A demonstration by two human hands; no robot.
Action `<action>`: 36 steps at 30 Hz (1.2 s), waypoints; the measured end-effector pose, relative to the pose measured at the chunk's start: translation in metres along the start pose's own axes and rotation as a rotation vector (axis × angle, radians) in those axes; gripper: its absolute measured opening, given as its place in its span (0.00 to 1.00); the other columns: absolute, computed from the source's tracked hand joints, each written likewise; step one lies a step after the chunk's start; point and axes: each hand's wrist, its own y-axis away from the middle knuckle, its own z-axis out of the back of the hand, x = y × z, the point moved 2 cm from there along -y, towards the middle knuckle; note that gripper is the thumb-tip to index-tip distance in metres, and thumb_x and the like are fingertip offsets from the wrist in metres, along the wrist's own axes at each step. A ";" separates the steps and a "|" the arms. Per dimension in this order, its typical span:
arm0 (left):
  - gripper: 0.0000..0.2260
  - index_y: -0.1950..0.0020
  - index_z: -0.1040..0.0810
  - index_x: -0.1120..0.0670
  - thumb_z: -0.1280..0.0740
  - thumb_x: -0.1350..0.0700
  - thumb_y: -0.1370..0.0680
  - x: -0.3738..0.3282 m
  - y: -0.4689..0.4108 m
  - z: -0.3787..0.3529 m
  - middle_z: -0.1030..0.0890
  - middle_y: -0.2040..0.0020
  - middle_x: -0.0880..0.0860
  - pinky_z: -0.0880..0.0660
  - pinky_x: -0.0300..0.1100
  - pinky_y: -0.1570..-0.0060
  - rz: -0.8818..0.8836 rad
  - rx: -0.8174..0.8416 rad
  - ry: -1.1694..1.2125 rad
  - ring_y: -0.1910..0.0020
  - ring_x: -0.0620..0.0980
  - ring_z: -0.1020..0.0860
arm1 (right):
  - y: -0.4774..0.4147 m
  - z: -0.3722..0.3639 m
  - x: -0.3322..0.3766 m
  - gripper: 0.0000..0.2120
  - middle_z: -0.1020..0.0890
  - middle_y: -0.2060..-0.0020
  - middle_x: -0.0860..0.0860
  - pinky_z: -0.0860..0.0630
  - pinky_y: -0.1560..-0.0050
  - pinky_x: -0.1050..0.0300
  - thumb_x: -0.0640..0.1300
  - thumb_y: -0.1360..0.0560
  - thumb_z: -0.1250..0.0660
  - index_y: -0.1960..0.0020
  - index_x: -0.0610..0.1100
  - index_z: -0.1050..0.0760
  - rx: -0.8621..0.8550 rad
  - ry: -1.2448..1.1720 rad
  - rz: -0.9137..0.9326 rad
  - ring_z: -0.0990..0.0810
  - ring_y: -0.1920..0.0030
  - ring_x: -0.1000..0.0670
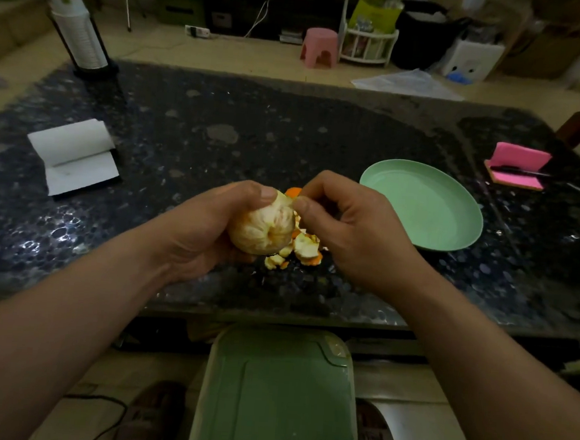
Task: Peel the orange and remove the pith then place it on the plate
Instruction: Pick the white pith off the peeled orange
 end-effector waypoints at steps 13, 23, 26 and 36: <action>0.23 0.30 0.22 0.57 0.31 0.49 0.23 0.003 -0.001 -0.004 0.15 0.38 0.62 0.18 0.47 0.63 0.075 -0.033 0.321 0.48 0.61 0.14 | -0.014 -0.014 -0.032 0.07 0.18 0.59 0.53 0.24 0.59 0.51 0.52 0.16 0.33 0.47 0.49 0.21 0.059 0.441 -0.245 0.19 0.57 0.50; 0.16 0.34 0.22 0.55 0.34 0.49 0.19 0.005 -0.005 -0.011 0.15 0.43 0.61 0.19 0.44 0.64 0.100 -0.083 0.372 0.49 0.60 0.16 | -0.017 -0.010 -0.027 0.14 0.19 0.63 0.52 0.28 0.61 0.53 0.55 0.19 0.28 0.57 0.47 0.21 -0.059 0.508 -0.274 0.21 0.60 0.50; 0.18 0.31 0.22 0.55 0.33 0.49 0.19 0.007 -0.006 -0.010 0.15 0.40 0.62 0.18 0.45 0.63 0.098 -0.087 0.373 0.50 0.59 0.15 | -0.016 -0.008 -0.025 0.10 0.18 0.58 0.54 0.28 0.59 0.53 0.54 0.19 0.29 0.54 0.49 0.20 -0.068 0.511 -0.247 0.20 0.56 0.50; 0.10 0.39 0.20 0.50 0.31 0.50 0.18 0.000 -0.005 -0.004 0.16 0.38 0.61 0.18 0.47 0.62 0.064 -0.190 0.402 0.46 0.60 0.16 | -0.016 0.018 -0.027 0.10 0.13 0.56 0.56 0.16 0.49 0.46 0.49 0.15 0.36 0.42 0.49 0.16 -0.267 0.085 -0.386 0.15 0.56 0.55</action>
